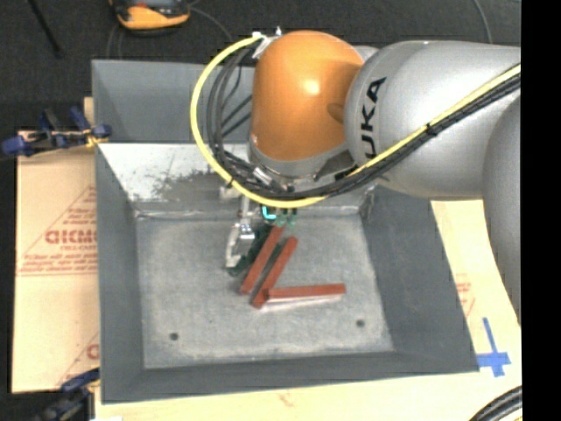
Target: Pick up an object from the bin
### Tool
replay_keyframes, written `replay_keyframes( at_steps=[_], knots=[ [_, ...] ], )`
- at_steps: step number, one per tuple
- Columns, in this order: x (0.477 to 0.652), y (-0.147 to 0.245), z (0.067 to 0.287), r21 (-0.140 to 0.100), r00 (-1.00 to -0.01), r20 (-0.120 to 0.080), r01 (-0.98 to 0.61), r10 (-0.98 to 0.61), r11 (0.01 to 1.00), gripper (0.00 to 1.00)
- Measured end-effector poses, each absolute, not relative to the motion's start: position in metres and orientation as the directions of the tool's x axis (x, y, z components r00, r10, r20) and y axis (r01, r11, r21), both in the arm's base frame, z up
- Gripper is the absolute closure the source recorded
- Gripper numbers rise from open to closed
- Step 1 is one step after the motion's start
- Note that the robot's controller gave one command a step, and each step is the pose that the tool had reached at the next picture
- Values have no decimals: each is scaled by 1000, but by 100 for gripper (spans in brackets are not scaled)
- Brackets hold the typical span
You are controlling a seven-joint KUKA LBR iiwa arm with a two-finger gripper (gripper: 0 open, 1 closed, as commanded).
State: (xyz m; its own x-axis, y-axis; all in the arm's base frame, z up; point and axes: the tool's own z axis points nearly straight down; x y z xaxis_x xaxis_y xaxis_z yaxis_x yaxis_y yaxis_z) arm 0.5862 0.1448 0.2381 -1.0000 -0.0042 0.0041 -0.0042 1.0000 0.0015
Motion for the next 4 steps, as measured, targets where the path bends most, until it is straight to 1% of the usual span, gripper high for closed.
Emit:
replay_keyframes(
  at_steps=[1, 2, 3, 4],
  knots=[
    [588, 144, 243, 3, -1000, -4, -1, -1, 1000, 0],
    [595, 129, 204, -1, -989, -7, -148, -148, 989, 0],
    [596, 61, 162, -2, -953, -4, -301, -301, 953, 0],
    [632, 55, 157, -3, -887, -4, -462, -462, 887, 0]
  ],
)
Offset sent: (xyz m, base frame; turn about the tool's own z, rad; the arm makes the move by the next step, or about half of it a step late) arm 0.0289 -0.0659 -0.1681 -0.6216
